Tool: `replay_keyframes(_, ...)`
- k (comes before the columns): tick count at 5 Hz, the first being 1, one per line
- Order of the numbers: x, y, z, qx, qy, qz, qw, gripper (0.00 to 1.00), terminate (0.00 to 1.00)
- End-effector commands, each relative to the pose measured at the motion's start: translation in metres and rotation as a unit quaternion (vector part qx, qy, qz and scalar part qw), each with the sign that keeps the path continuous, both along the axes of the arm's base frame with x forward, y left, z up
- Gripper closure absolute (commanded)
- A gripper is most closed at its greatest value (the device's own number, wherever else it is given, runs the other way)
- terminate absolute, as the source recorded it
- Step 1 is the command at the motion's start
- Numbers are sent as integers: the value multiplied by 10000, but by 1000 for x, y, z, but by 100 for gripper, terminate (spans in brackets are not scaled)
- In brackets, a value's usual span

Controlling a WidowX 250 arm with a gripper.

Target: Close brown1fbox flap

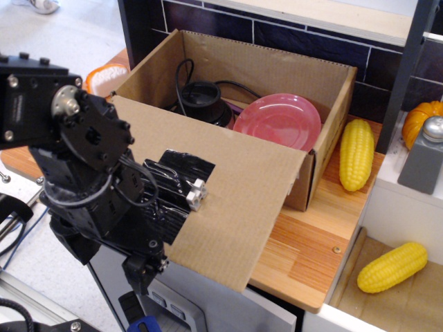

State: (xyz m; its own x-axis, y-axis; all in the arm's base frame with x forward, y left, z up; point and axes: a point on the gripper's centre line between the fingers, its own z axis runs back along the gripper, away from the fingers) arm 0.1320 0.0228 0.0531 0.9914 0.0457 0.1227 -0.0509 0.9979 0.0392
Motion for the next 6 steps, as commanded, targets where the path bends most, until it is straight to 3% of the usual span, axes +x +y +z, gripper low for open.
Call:
replay_keyframes(1,0,0,0,0,0,0,10000,0,0)
replay_keyframes(2,-1,-1,-10,-13,-365,92,9993,0,0)
replay_keyframes(4,3,-2,-23,-72,-811,161,9965,0,0)
replay_keyframes(6,16,-1,-17,103,-1637,4,9865,0,0)
